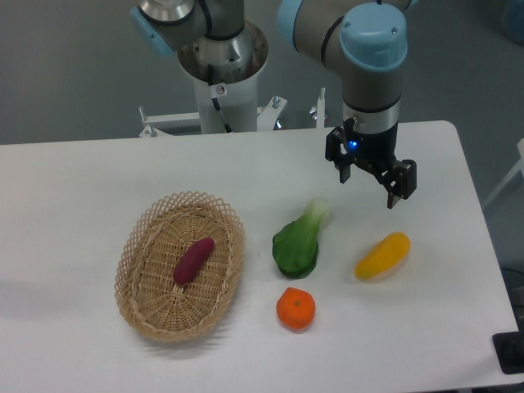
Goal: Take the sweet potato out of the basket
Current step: 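Move the open gripper over the basket above the purple sweet potato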
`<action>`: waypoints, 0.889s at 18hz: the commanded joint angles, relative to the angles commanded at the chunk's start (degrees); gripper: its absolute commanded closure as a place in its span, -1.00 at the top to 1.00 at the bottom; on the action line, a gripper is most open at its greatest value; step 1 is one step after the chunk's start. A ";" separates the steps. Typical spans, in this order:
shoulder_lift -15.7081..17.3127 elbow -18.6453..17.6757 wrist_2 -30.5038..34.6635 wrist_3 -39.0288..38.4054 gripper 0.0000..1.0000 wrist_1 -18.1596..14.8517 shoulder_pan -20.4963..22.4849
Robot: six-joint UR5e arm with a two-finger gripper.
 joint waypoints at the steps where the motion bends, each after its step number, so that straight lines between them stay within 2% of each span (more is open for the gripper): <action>1: 0.00 -0.17 0.26 0.00 1.00 0.00 0.00; 5: 0.35 -0.09 0.09 -1.84 1.00 -0.53 -1.05; 9: 1.58 -1.76 -1.14 -8.59 1.00 -0.09 -3.60; 12: 2.02 -2.64 -6.40 -19.12 1.00 0.44 -4.39; 16: 1.06 -2.81 -12.83 -33.46 1.00 3.68 -7.81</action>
